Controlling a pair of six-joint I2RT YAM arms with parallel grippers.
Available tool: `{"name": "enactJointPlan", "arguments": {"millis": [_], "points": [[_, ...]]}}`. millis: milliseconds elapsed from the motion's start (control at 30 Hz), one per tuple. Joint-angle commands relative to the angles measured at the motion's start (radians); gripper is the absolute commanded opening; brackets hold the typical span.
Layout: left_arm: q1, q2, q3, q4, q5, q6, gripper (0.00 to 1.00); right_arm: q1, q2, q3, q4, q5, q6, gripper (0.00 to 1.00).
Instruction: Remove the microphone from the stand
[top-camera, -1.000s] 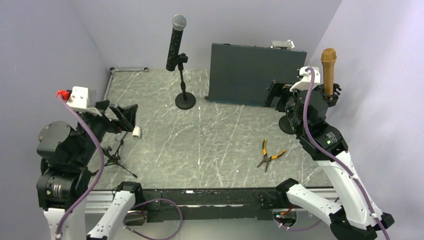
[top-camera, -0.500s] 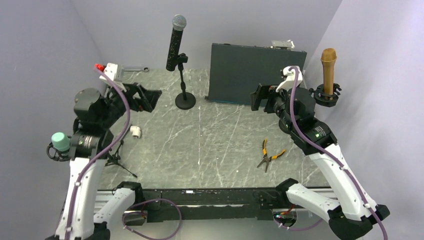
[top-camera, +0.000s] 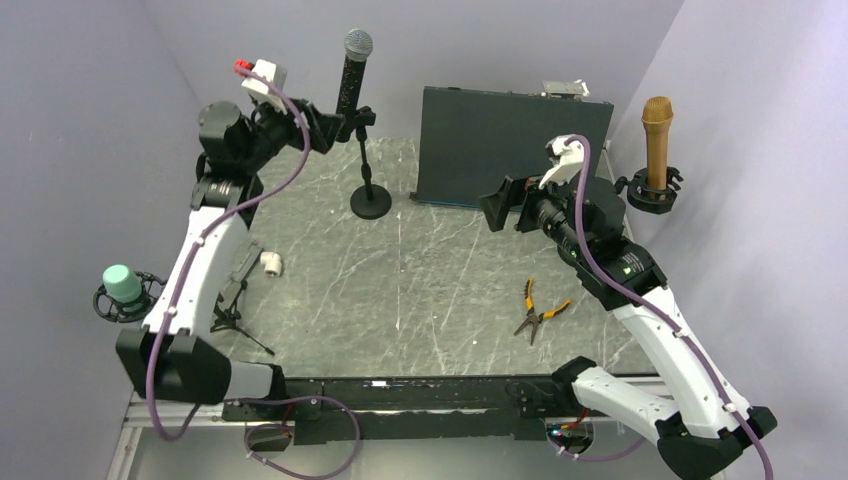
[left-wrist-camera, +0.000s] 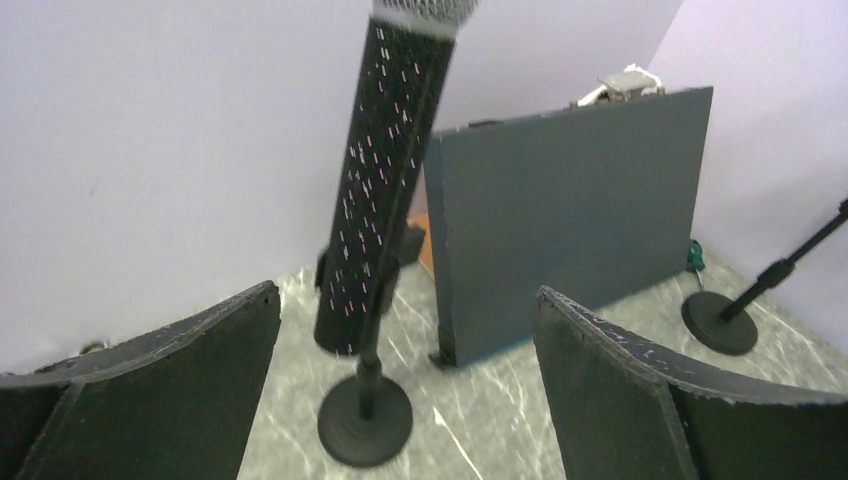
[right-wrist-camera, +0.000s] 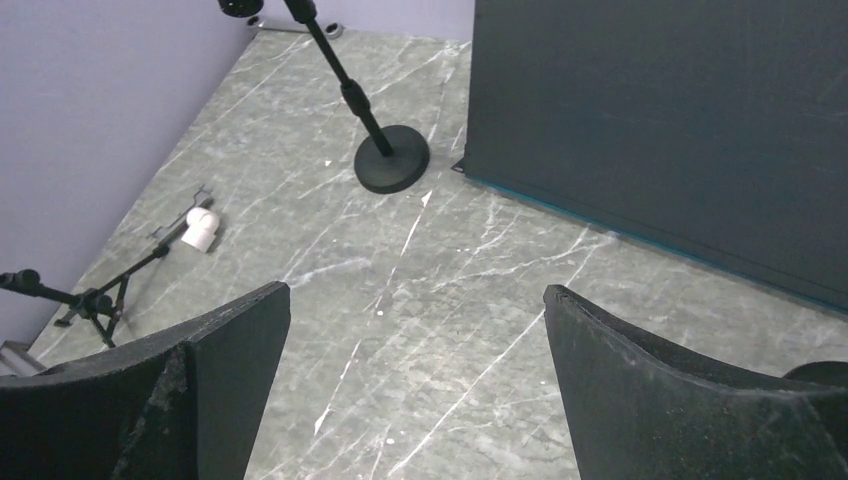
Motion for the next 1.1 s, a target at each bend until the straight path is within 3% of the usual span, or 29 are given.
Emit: {"name": "enactJointPlan", "arguments": {"millis": [0, 300, 467, 633, 800, 967, 1067], "points": [[-0.001, 0.112, 0.133, 0.148, 0.059, 0.034, 0.99, -0.003, -0.019, 0.005, 0.062, -0.048, -0.001, 1.0], [-0.029, 0.339, 0.31, 0.195, 0.093, -0.01, 0.99, -0.003, -0.052, 0.002, 0.059, -0.04, -0.02, 1.0], [-0.083, 0.433, 0.387, 0.158, 0.019, 0.037, 0.97, -0.003, -0.066, -0.001, 0.06, -0.04, -0.022, 1.0], [-0.118, 0.479, 0.425, 0.144, -0.083, 0.066, 0.83, -0.003, -0.076, -0.001, 0.053, -0.044, -0.021, 1.0], [-0.154, 0.447, 0.369, 0.17, -0.187, 0.114, 0.64, -0.003, -0.085, -0.017, 0.059, -0.037, -0.023, 1.0], [-0.158, 0.41, 0.347, 0.158, -0.191, 0.12, 0.4, -0.003, -0.07, -0.022, 0.065, -0.043, -0.023, 1.0], [-0.158, 0.393, 0.352, 0.129, -0.171, 0.122, 0.33, -0.003, -0.064, -0.024, 0.07, -0.05, -0.018, 1.0]]}}
